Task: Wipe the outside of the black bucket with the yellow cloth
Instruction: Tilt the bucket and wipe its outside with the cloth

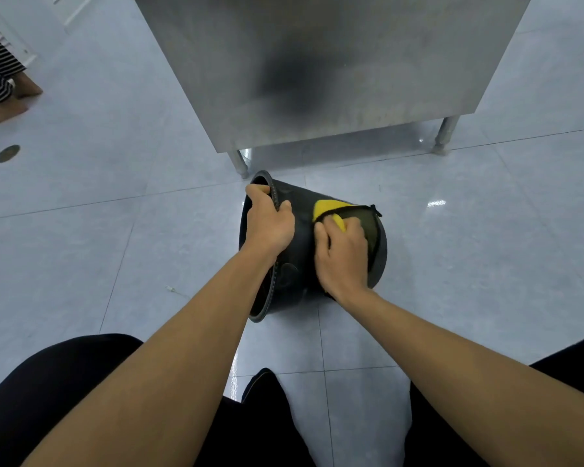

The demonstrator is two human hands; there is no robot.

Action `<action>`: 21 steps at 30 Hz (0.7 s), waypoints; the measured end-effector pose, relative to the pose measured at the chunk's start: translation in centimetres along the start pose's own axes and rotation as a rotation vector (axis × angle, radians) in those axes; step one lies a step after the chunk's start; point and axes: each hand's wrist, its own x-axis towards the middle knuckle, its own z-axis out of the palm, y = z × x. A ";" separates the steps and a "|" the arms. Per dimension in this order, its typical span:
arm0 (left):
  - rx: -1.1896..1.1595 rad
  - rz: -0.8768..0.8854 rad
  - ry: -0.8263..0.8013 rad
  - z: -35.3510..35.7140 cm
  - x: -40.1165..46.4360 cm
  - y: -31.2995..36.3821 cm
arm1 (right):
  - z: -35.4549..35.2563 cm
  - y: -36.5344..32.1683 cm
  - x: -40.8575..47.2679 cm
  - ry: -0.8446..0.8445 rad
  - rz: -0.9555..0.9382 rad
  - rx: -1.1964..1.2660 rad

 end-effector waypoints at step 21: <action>0.158 0.046 -0.202 -0.4 -1.0 -0.6 | -0.3 -0.1 -0.9 0.067 0.025 -0.123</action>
